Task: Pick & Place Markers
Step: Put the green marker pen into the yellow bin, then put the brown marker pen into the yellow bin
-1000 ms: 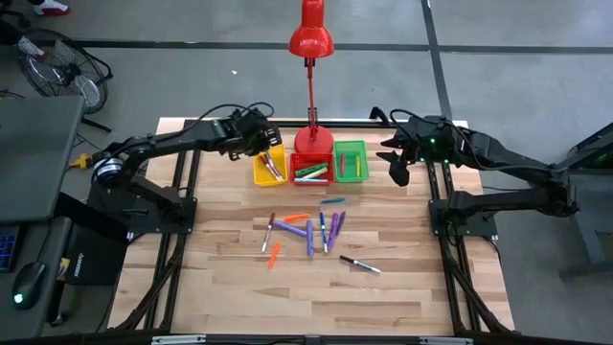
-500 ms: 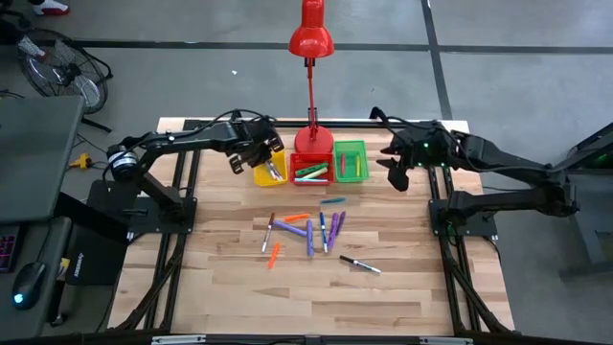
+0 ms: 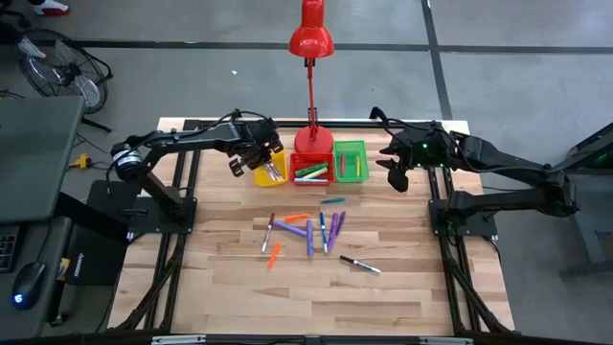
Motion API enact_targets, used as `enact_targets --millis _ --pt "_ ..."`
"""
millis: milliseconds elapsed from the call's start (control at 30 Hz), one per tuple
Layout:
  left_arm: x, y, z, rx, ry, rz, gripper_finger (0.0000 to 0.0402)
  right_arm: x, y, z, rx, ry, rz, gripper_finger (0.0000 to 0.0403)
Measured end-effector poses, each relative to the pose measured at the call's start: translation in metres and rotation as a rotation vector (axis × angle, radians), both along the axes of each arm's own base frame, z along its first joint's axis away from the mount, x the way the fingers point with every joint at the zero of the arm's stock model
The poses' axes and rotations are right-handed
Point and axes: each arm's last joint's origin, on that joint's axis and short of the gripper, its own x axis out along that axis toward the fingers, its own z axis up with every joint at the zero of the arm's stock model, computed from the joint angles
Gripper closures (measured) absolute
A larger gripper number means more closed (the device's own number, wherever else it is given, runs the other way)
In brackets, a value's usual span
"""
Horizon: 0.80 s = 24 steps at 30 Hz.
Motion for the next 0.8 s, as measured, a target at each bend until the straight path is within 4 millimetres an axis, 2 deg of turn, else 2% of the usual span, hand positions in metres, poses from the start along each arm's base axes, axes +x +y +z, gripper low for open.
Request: enact_targets --millis 200,400,800 --pt "0.0078 0.004 -0.0051 0.013 -0.036 -0.003 0.0356 0.0 0.0001 -0.0001 -0.004 0.003 0.004 0.0253" --pt "0.0074 0.0043 -0.0054 0.028 -0.023 -0.003 0.0349 0.0 0.0 -0.0001 -0.004 0.003 0.004 0.0253" --pt "0.0088 0.0055 -0.0045 0.058 -0.026 -0.027 0.0281 -0.0003 0.0002 -0.0005 -0.016 0.013 0.016 0.0253"
